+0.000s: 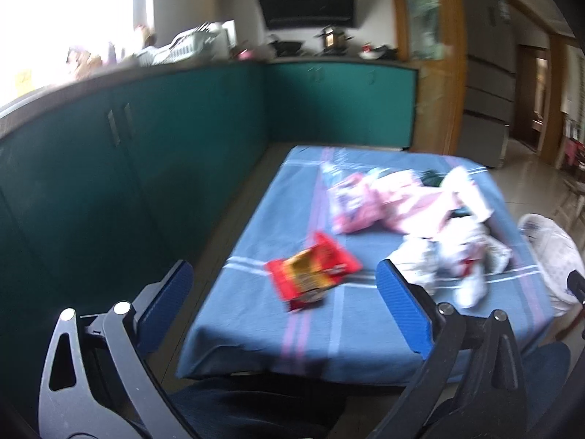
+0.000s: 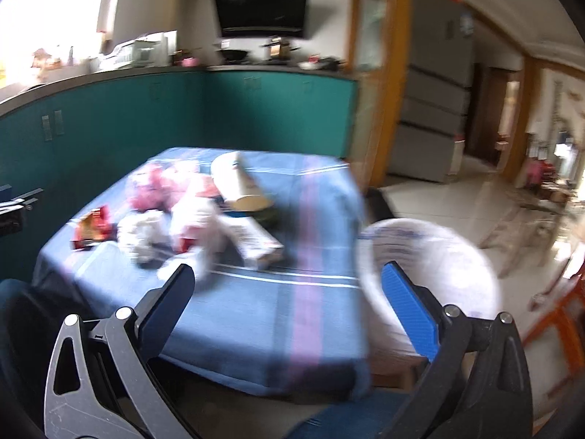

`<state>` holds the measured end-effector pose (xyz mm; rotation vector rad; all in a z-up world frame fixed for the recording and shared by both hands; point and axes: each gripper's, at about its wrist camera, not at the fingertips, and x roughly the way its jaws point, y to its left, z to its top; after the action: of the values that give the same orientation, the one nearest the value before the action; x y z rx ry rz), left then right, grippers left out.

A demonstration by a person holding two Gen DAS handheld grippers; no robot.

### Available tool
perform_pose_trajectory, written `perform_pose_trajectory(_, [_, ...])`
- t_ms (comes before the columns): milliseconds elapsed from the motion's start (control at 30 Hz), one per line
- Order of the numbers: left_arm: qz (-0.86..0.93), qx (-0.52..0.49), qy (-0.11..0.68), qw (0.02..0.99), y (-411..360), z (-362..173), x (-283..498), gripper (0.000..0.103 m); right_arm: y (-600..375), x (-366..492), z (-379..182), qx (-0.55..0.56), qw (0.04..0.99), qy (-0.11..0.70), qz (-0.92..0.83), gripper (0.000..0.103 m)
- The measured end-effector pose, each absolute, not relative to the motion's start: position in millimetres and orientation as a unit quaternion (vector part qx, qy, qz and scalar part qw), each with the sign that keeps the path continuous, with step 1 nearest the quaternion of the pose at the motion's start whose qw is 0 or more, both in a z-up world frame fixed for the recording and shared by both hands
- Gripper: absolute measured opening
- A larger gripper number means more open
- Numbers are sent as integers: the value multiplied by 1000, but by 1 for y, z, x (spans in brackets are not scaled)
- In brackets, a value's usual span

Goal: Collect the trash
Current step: 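Grasp the red snack wrapper with the left tool while the right tool grasps the white tissue bundle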

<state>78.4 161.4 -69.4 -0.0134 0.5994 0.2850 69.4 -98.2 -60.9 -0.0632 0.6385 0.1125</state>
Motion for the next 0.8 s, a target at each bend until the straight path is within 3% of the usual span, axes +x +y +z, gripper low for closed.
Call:
perform_pose_trajectory(200, [133, -11, 330, 934, 188, -94, 109, 99, -36, 135, -91, -38, 931, 347, 111, 100])
perform_pose_trajectory(400, [88, 47, 365, 925, 171, -115, 162, 100, -1, 191, -114, -54, 918, 378, 108, 92])
perform_pose_trajectory(700, [26, 84, 426, 900, 148, -148, 200, 100, 21, 208, -134, -74, 906, 397, 124, 91])
perform_pose_trajectory(800, [21, 93, 438, 894, 143, -154, 202, 100, 25, 207, -138, -79, 902, 404, 130, 83])
